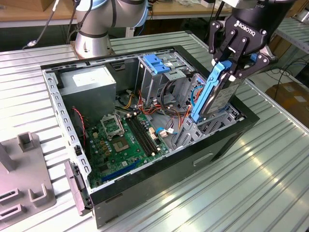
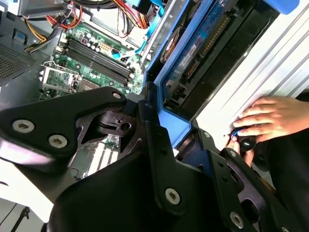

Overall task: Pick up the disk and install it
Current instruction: 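Insert the disk into the insertion slot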

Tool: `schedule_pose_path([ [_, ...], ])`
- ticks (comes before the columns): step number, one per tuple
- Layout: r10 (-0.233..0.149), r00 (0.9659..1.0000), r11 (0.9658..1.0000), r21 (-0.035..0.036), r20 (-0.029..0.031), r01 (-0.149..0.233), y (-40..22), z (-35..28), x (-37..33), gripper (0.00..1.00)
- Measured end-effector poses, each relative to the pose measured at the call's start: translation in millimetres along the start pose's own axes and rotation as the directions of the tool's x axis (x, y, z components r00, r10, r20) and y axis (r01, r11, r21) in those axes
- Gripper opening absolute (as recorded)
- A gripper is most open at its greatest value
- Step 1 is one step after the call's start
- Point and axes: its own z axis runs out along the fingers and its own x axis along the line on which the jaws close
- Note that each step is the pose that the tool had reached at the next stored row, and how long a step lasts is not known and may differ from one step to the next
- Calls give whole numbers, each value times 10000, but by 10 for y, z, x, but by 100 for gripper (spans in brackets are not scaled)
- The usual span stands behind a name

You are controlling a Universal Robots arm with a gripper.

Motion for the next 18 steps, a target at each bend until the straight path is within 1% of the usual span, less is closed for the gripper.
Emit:
schedule_pose_path([
  [4, 19, 10000, 10000, 0, 1, -19, 1, -1, -28, 37],
  [8, 44, 10000, 10000, -2, -2, -44, 1, 2, -29, 37],
  [13, 170, 9999, 9999, -7, -2, -170, 2, 23, -30, 37],
  [18, 210, 9998, 9998, -10, 1, -210, 1, 36, -30, 37],
])
